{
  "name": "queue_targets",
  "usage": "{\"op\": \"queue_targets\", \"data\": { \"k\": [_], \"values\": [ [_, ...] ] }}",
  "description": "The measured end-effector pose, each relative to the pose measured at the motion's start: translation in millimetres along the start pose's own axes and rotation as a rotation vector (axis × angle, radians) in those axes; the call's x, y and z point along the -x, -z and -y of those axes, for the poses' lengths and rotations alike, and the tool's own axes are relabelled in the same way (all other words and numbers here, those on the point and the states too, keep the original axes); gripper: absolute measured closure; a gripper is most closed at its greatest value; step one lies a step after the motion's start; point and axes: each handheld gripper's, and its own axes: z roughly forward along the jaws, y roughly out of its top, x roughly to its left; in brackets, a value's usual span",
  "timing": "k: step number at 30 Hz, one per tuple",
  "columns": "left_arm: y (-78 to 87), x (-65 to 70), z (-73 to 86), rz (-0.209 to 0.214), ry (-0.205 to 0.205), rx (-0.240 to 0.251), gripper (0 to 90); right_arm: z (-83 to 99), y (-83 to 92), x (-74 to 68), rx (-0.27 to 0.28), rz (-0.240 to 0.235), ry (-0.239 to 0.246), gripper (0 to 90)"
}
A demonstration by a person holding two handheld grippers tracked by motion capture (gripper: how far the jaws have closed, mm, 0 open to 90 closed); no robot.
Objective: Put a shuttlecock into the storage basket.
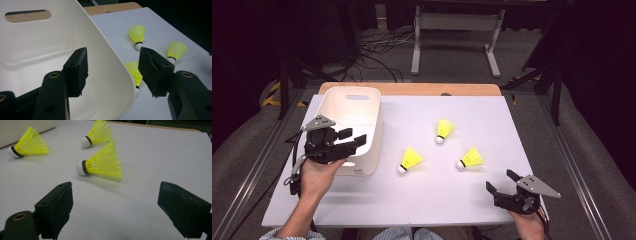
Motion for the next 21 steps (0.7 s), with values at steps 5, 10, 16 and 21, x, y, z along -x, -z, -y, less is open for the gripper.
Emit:
{"op": "queue_targets", "data": {
  "k": [5,10,16,21],
  "values": [
    [-5.5,5.0,-2.2,0.013,-0.009,-0.009,41.7,0.5,-0.9,1.5,-0.006,0.004,0.002,13.3],
    [-10.9,10.0,-3.8,0.019,-0.018,-0.021,41.8,0.8,-1.6,0.8,-0.012,-0.001,0.005,13.3],
    [-16.3,13.9,-5.8,0.035,-0.026,-0.026,41.8,0.8,-1.9,0.5,-0.013,-0.003,0.004,13.2],
    [-20.8,18.2,-7.2,0.039,-0.033,-0.032,41.8,0.8,-1.9,0.3,-0.013,-0.004,0.004,13.3]
  ]
}}
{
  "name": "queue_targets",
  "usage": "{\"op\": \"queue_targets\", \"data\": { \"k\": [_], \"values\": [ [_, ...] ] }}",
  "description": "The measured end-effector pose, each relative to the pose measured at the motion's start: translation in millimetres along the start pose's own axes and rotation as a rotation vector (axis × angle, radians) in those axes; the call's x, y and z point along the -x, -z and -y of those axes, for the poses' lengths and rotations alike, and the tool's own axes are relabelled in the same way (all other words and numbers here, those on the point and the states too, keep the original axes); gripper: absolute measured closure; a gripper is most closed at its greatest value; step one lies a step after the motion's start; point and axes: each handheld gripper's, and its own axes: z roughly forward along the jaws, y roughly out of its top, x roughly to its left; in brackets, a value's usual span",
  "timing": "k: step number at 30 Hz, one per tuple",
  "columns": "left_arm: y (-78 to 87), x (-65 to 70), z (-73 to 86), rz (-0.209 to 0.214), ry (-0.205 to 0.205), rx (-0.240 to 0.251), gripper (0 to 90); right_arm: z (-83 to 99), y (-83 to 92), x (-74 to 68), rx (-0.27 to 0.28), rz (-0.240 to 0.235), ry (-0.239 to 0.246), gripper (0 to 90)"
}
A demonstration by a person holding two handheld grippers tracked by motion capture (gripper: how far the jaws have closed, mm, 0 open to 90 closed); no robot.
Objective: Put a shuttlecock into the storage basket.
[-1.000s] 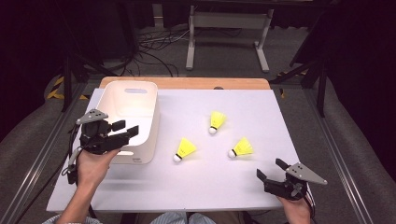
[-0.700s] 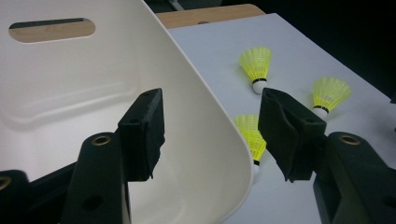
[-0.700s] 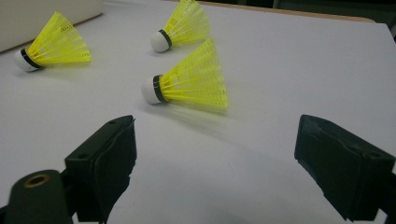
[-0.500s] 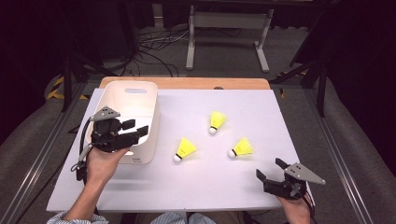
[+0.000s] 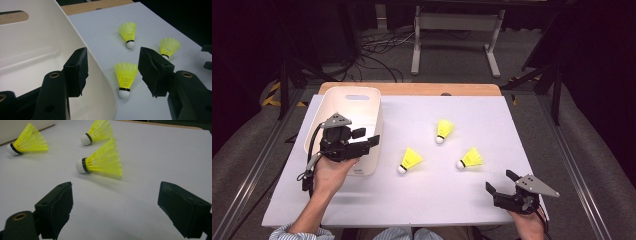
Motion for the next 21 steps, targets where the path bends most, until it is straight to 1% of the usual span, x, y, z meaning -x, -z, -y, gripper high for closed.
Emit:
{"op": "queue_targets", "data": {
  "k": [6,7,10,15,19,21],
  "values": [
    [-6.0,5.7,-2.5,0.018,-0.006,-0.004,41.9,-0.1,0.3,-0.3,0.000,0.000,0.001,13.3],
    [-7.1,6.8,-2.7,0.027,-0.001,-0.006,41.9,-0.1,0.3,-0.3,0.001,-0.001,0.000,13.3],
    [-10.0,8.7,-3.7,0.037,-0.005,-0.013,41.9,-0.1,0.3,-0.3,0.000,-0.001,0.000,13.3],
    [-15.4,13.2,-4.9,0.037,-0.012,-0.017,41.8,-0.1,0.1,-0.4,-0.001,-0.002,0.000,13.3],
    [-20.3,17.8,-5.8,0.038,-0.029,-0.028,41.8,0.0,0.2,-0.2,-0.001,-0.001,-0.001,13.3],
    [-23.2,20.2,-6.4,0.045,-0.031,-0.038,41.8,0.0,0.2,-0.1,-0.003,-0.001,-0.001,13.2]
  ]
}}
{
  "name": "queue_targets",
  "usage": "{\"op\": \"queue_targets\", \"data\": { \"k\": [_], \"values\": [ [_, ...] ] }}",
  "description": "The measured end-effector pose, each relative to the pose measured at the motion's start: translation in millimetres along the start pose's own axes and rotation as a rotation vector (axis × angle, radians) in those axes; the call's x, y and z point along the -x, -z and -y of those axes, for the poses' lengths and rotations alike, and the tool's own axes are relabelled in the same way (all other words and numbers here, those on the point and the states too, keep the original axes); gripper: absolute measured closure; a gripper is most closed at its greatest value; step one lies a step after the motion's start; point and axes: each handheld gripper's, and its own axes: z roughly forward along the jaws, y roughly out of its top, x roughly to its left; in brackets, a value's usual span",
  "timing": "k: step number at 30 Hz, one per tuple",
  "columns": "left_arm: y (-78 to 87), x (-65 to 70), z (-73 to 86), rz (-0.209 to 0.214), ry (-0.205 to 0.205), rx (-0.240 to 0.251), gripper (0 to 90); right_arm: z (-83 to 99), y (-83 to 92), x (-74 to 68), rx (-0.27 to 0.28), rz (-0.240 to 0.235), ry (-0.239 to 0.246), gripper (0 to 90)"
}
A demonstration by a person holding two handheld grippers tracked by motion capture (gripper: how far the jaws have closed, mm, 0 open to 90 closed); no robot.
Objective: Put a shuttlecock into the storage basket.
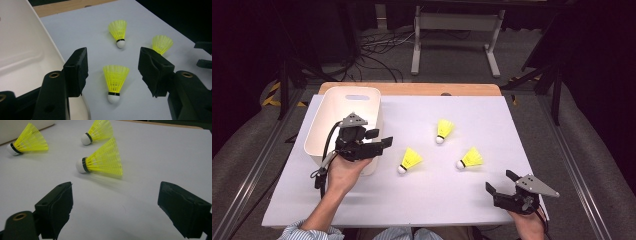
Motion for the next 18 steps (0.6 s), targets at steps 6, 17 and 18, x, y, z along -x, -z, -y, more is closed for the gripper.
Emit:
{"op": "queue_targets", "data": {
  "k": [6,17,18],
  "values": [
    [-6.2,5.1,-1.5,0.009,-0.006,-0.015,41.9,-0.1,0.2,-0.2,0.002,-0.002,0.001,13.3],
    [-18.3,14.8,-2.4,0.013,-0.031,-0.060,41.6,0.0,1.6,0.4,0.006,0.002,-0.005,13.3],
    [-20.0,15.4,-2.4,0.019,-0.034,-0.066,41.6,0.0,1.8,0.6,0.007,0.003,-0.006,13.3]
  ]
}}
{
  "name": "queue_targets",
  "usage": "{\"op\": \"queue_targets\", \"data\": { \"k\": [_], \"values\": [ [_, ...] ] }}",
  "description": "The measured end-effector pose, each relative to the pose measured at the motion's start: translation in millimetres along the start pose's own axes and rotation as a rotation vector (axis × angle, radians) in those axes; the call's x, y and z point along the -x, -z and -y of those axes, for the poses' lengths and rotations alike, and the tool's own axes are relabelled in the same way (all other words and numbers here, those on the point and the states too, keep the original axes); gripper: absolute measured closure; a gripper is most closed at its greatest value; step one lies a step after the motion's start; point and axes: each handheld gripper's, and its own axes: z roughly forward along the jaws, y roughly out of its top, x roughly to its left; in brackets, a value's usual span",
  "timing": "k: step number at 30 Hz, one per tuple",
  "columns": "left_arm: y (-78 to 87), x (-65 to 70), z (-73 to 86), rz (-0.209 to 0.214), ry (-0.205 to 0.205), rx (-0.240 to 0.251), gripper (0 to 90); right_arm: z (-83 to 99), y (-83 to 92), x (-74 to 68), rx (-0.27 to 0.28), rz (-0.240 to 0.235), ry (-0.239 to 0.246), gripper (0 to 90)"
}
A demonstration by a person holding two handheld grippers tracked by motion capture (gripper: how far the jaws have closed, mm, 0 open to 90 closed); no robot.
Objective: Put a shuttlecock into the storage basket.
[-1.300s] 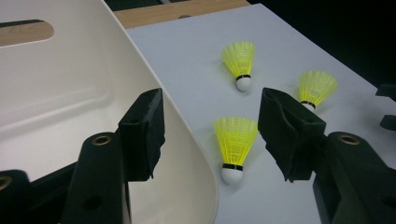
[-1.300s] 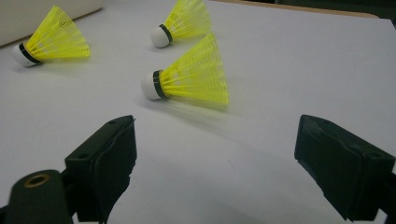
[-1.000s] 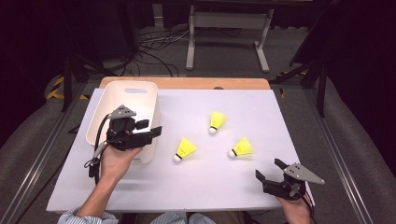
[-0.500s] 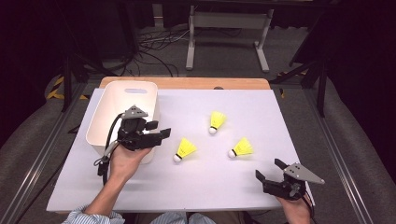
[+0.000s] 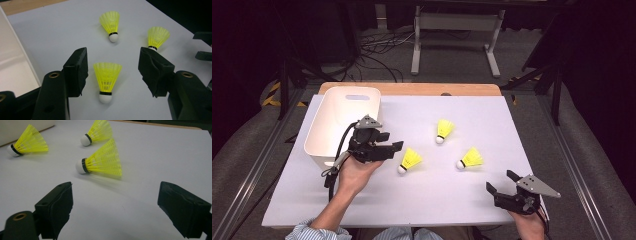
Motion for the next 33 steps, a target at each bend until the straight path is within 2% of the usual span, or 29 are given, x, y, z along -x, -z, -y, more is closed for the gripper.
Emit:
{"op": "queue_targets", "data": {
  "k": [14,19,25,33],
  "values": [
    [-13.5,7.3,1.1,0.005,-0.007,-0.050,40.3,0.1,0.4,-0.5,-0.004,-0.001,-0.001,13.4],
    [-17.0,9.6,1.7,-0.003,-0.021,-0.066,40.1,0.2,0.3,-0.6,-0.005,-0.003,0.000,13.4],
    [-21.0,11.9,2.9,-0.004,-0.015,-0.076,39.9,0.1,0.3,-0.6,-0.005,-0.003,0.002,13.4],
    [-31.0,18.5,9.4,-0.024,-0.038,-0.110,39.7,0.2,0.2,-0.8,-0.006,-0.004,0.003,13.5]
  ]
}}
